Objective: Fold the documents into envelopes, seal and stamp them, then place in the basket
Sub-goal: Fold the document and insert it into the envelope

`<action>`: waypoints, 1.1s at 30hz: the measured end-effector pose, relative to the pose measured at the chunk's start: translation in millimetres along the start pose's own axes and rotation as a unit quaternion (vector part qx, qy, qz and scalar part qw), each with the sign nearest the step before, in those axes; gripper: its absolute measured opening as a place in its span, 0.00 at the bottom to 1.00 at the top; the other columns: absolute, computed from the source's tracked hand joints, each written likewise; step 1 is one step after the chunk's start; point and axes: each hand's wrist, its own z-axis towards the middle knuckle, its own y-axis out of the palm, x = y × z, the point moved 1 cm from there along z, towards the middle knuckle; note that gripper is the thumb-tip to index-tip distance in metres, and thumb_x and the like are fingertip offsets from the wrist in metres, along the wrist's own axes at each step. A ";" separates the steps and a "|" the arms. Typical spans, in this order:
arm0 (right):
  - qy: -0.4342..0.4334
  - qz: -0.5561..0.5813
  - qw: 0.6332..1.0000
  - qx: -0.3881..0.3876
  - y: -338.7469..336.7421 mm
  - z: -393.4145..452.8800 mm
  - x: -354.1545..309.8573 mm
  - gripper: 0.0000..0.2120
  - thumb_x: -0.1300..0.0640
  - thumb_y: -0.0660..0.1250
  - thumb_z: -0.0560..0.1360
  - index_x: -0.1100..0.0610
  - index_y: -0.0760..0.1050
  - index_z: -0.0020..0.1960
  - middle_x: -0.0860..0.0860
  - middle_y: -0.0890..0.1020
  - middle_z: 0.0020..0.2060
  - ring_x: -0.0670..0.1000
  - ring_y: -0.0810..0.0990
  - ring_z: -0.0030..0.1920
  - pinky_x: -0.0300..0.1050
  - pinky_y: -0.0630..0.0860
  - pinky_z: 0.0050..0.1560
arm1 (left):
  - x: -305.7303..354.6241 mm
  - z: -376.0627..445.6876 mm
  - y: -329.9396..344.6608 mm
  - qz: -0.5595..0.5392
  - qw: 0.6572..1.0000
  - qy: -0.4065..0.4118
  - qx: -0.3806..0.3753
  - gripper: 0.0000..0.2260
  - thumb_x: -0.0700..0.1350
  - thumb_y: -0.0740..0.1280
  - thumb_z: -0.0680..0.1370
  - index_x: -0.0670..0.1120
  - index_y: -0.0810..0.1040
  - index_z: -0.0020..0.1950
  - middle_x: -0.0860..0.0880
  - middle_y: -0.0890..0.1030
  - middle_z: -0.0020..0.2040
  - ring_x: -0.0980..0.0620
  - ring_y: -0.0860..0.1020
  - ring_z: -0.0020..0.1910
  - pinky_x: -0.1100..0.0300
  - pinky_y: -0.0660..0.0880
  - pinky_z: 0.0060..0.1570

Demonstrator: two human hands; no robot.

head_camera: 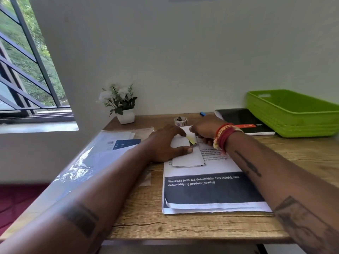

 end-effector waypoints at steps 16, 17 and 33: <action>-0.058 -0.166 0.983 0.060 21.9 26.6 4.2 0.09 0.53 0.65 0.76 0.55 0.82 0.49 0.52 0.84 0.44 0.51 0.80 0.42 0.42 0.71 0.36 | 1.2 -1.8 1.3 0.005 1.000 0.012 0.012 0.34 0.77 0.60 0.68 0.59 0.70 0.67 0.54 0.71 0.72 0.51 0.70 0.70 0.48 0.69 0.68; -0.054 -0.165 0.983 0.065 20.8 26.1 4.4 0.09 0.54 0.65 0.77 0.56 0.82 0.49 0.52 0.84 0.44 0.52 0.80 0.42 0.42 0.70 0.36 | 1.7 -1.5 0.8 0.003 1.000 0.017 0.016 0.34 0.77 0.60 0.68 0.58 0.70 0.67 0.54 0.70 0.72 0.51 0.69 0.71 0.48 0.68 0.68; -0.024 0.019 0.990 0.136 -2.2 24.8 15.7 0.09 0.59 0.63 0.76 0.63 0.80 0.47 0.55 0.81 0.40 0.58 0.81 0.46 0.44 0.75 0.43 | 8.8 -7.0 1.2 -0.015 0.999 0.037 0.018 0.31 0.75 0.64 0.69 0.59 0.69 0.66 0.56 0.70 0.71 0.53 0.69 0.70 0.49 0.68 0.69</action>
